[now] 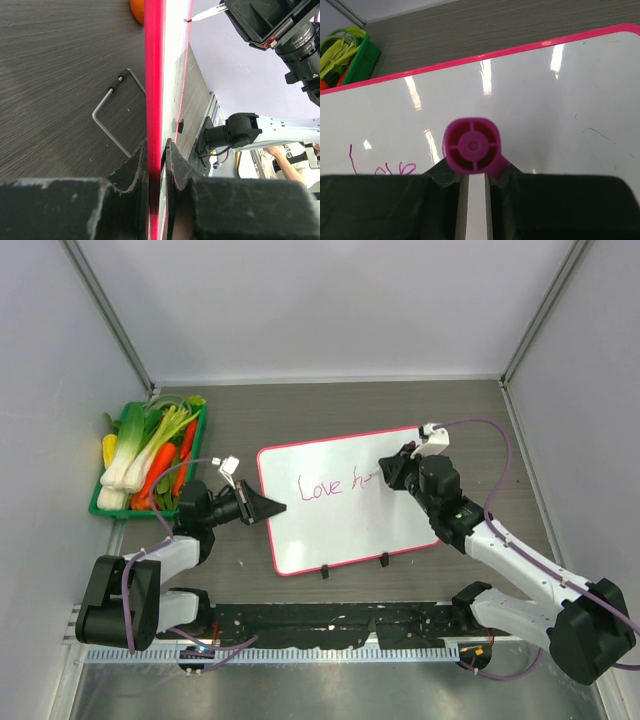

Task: Write a sentence on the whiteboard
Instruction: Write on the whiteboard with the whiteboard.

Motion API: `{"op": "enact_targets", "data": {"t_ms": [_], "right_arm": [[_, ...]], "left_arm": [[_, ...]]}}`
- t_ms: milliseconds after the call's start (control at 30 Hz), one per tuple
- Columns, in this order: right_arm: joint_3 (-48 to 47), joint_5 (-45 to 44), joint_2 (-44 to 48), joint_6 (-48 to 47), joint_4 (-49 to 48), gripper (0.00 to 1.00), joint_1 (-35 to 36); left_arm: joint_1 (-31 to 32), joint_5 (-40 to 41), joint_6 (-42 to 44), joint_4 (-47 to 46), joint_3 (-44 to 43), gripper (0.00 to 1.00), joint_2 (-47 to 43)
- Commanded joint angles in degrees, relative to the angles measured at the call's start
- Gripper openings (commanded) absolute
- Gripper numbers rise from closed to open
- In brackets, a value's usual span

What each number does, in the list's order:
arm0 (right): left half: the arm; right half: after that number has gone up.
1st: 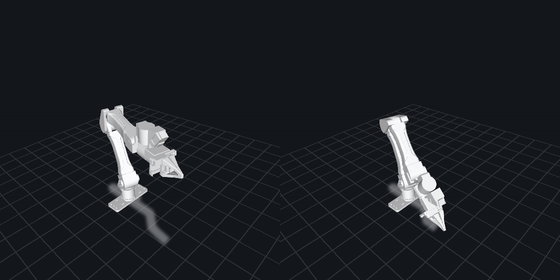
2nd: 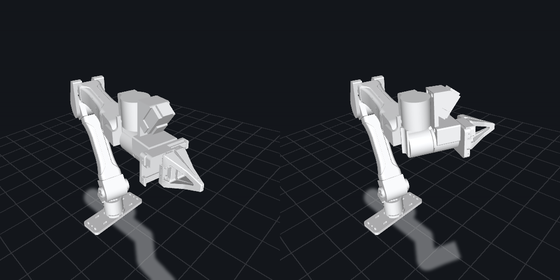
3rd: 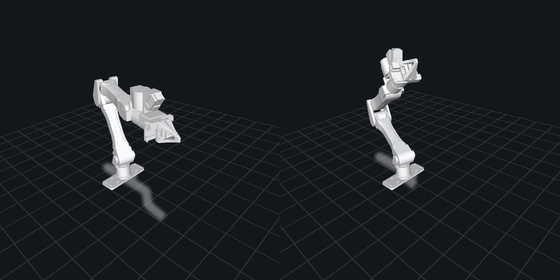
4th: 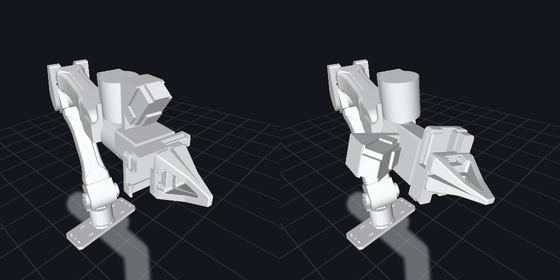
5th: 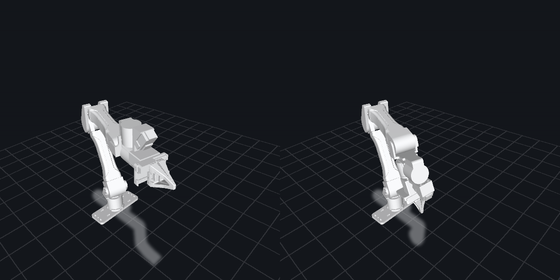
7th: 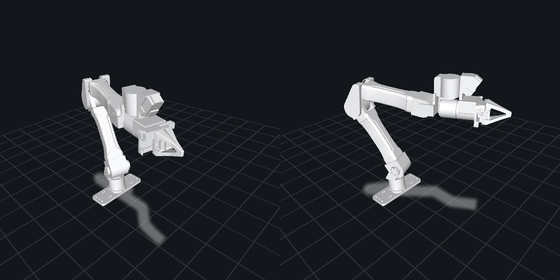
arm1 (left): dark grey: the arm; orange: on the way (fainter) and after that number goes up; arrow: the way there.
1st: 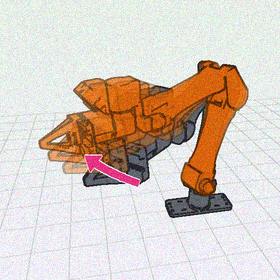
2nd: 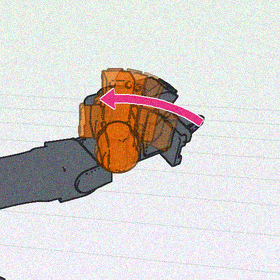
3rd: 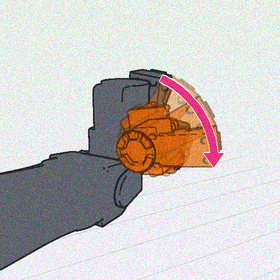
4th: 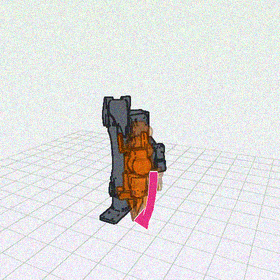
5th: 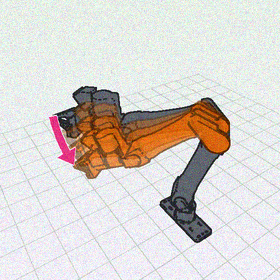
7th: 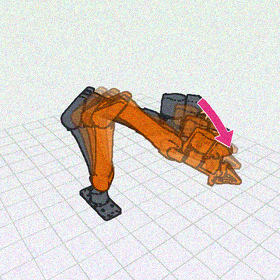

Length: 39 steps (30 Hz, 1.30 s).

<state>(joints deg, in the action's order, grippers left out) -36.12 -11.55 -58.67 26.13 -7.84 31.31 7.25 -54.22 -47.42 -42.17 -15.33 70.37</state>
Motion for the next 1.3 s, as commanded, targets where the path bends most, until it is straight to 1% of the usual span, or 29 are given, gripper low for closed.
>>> {"op": "enact_targets", "data": {"t_ms": [0,300,667,867,1267], "right_arm": [[-1.4,2.3,-1.0,0.9,-1.3,0.01,-0.3],[0.2,5.1,-0.6,0.7,-0.4,0.01,-0.3],[1.8,6.2,1.3,0.2,2.9,0.01,-0.4],[2.3,5.4,1.6,-0.3,4.2,0.01,-0.3],[1.1,0.9,1.8,-1.3,6.0,0.01,-0.3]], "left_arm": [[0.6,4.2,6.7,3.1,-0.3,0.0,0.6],[0.7,4.2,6.6,3.1,-0.3,0.0,0.6],[0.6,4.2,6.7,3.1,-0.2,0.0,0.6],[0.6,4.2,6.7,3.1,-0.2,0.0,0.5],[0.6,4.2,6.7,3.1,-0.3,0.0,0.7]]}}
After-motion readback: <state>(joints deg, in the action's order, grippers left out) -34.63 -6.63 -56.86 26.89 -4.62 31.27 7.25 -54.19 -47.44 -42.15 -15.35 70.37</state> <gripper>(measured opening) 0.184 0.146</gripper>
